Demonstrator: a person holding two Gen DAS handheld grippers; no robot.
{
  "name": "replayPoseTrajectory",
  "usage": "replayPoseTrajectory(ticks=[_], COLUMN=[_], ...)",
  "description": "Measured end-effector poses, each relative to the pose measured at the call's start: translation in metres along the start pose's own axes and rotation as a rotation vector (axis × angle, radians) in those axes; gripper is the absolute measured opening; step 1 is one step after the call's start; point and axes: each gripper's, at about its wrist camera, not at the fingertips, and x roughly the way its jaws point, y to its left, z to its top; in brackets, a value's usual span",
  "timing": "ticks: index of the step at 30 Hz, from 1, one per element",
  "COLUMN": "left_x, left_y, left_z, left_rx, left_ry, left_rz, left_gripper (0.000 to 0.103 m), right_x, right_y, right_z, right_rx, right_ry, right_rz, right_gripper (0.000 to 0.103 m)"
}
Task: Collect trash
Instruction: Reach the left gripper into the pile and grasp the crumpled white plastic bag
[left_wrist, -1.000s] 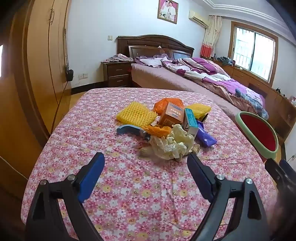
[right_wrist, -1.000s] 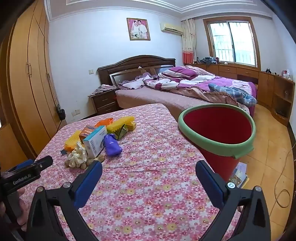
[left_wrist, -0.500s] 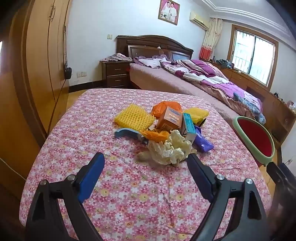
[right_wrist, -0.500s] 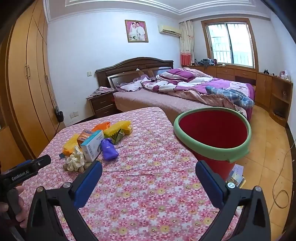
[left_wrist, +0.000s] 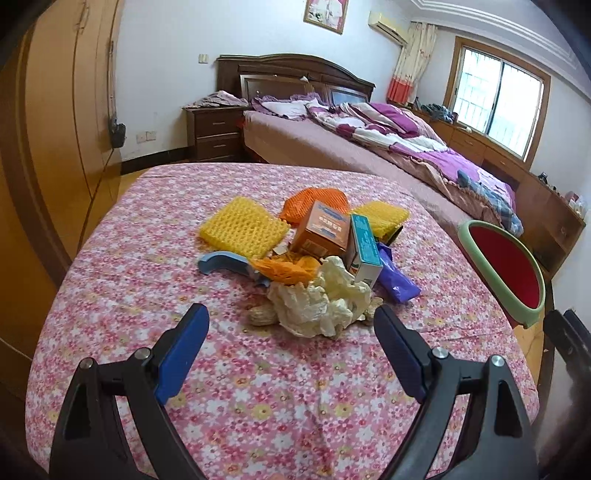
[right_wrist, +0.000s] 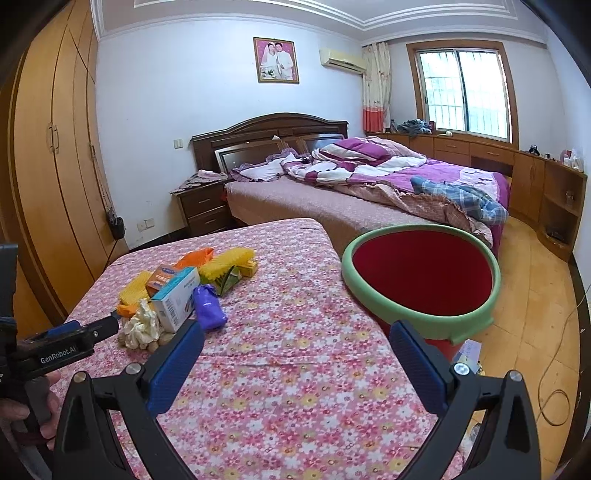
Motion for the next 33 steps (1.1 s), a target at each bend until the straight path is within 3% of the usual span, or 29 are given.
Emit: replayPoseTrajectory(ticks=[12,14,15,17,19,22,31,33], left_x=[0.042,0.047,0.05,0.057,0.062,0.064,0.048,0.039], left_y=[-0.017,-0.018,-0.019,-0.019,-0.019,-0.019,-0.015,-0.013], left_z=[0.003,0.002,0.002,0.001,-0.001,-0.005,-0.008,-0.008], left_rx=[0.03,0.027,0.021,0.02,0.013,0.024,0.03,0.028], left_ry=[0.074,0.087,0.094,0.121,0.14,0.151,0.124,0.121], left_rz=[-0.041,-0.034,-0.033,-0.053,-0.054,-0.061,-0.123,-0.159], left_gripper=[0.086,0.079,0.069,0.066,0.054,0.045,0.019,0.019], right_x=[0.026,0.032,0.034,0.037,0.039,0.041,0.054,0.054], right_y=[-0.019,-0.021,-0.022,-0.024,-0.025,-0.025,-0.013,-0.007], right_z=[0.001,0.001,0.001,0.0,0.0,0.0,-0.001,0.0], right_rx=[0.04,0.04,0.04,0.041,0.044,0.043,0.036,0.024], right_ry=[0.062,0.075,0.081,0.088,0.094,0.099,0.14,0.138], right_rz=[-0.01,-0.015,-0.017,-0.016,-0.012,-0.009,0.024,0.033], right_gripper=[0.103,0.103,0.103,0.103,0.103,0.103,0.103,0.103])
